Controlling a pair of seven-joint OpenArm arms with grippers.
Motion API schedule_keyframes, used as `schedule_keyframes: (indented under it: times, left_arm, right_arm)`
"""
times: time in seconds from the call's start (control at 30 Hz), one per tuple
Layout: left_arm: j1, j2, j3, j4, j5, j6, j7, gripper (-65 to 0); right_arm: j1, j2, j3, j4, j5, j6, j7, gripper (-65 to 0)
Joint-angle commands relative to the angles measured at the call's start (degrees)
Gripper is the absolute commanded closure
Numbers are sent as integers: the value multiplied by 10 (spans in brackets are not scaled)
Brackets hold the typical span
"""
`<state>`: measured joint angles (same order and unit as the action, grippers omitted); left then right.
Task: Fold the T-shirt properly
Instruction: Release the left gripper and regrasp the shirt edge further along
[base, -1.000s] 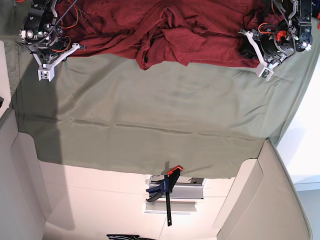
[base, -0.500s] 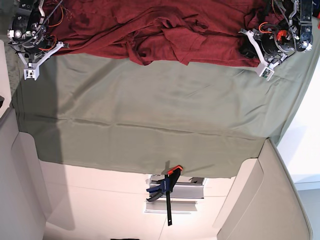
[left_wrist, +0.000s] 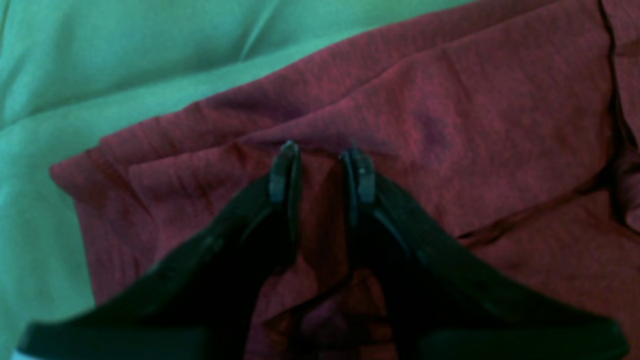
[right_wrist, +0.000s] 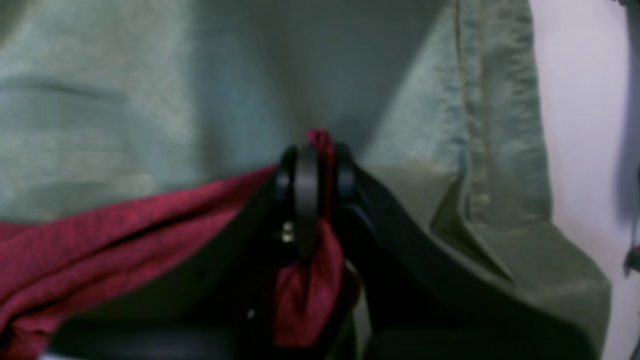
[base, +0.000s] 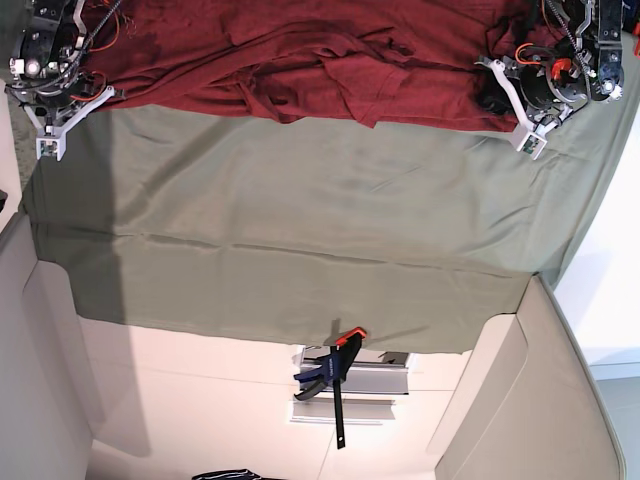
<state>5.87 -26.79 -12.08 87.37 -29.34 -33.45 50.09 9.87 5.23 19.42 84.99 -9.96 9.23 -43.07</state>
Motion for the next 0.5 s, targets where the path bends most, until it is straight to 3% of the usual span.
schedule_keyframes:
  times: [0.0,0.07,0.37,0.47]
  left_arm:
    - [-8,-8,-4,8,-6,-2,-10,-183]
    - [-8,-8,-4,8,-6,-2,-10,-183]
    - [-22,-9,-4,9,-8,8,-23,-183]
    - [-34,-9,-4,17,-13,13,-23,-183]
  right_arm:
    - [12,6,1,8,-6,-12,13,0]
    - [12,6,1,8,-10,-30,13,0]
    - [12,6,1,8,-3,-31,13,0]
    - [12,6,1,8,-1,-31,13,-101]
